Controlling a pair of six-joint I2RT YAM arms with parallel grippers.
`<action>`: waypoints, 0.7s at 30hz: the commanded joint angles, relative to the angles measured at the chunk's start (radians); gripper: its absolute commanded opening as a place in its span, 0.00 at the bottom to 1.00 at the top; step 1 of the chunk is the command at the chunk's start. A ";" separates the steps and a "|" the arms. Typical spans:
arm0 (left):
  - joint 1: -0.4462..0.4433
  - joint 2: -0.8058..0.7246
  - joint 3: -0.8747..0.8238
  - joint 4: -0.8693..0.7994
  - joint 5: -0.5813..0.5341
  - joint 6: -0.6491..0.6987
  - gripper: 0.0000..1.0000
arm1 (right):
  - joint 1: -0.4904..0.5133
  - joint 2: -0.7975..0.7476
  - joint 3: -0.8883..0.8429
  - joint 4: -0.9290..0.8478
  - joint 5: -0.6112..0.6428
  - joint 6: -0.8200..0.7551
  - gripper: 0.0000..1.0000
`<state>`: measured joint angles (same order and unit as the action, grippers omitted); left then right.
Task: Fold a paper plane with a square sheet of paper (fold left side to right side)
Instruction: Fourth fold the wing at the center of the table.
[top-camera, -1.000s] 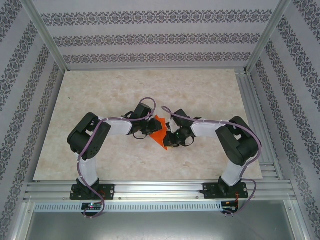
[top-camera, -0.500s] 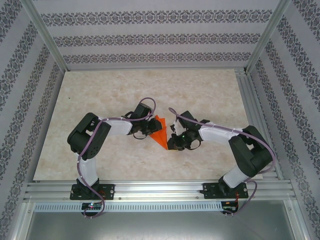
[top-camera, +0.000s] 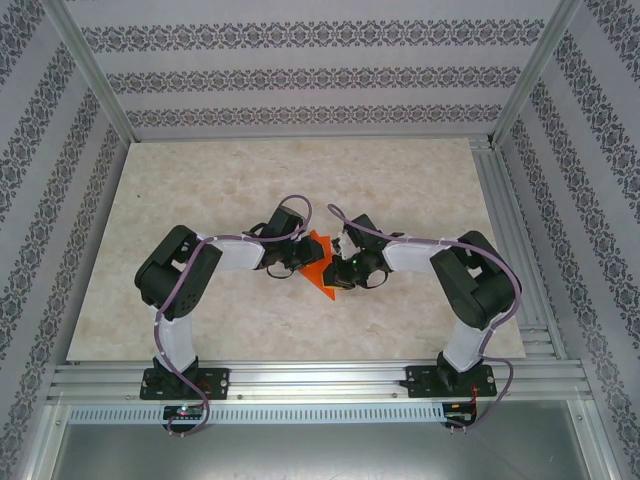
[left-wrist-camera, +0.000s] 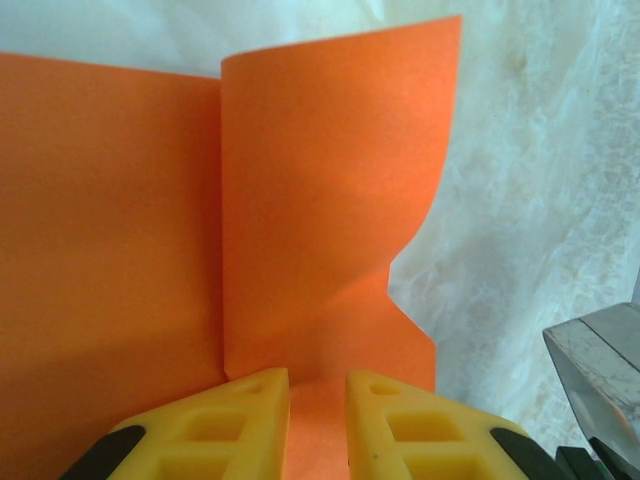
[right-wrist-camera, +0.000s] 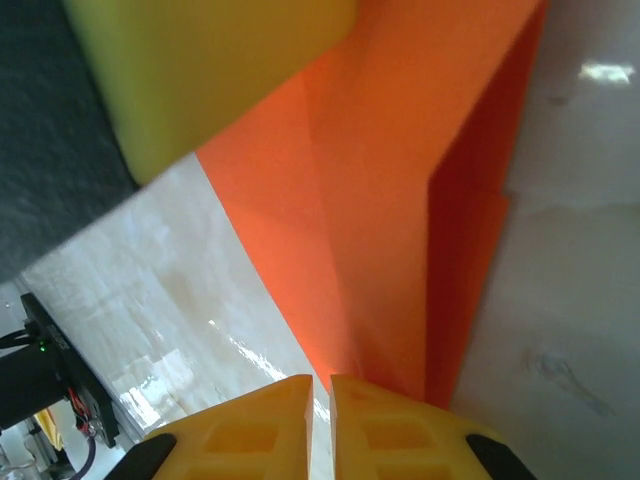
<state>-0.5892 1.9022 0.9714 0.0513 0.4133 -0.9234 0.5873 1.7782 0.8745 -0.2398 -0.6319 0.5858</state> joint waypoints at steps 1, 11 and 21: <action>0.012 0.032 -0.006 -0.019 -0.038 0.020 0.24 | 0.004 0.018 -0.011 0.111 -0.043 0.013 0.13; 0.014 0.003 0.006 -0.051 -0.041 0.040 0.25 | -0.005 0.078 -0.030 0.044 -0.002 -0.032 0.13; 0.037 -0.130 0.010 -0.054 -0.019 0.060 0.30 | -0.018 0.068 -0.081 0.040 0.019 -0.050 0.12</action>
<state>-0.5701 1.8511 0.9726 0.0189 0.4072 -0.9005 0.5735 1.8263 0.8429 -0.1219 -0.6830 0.5667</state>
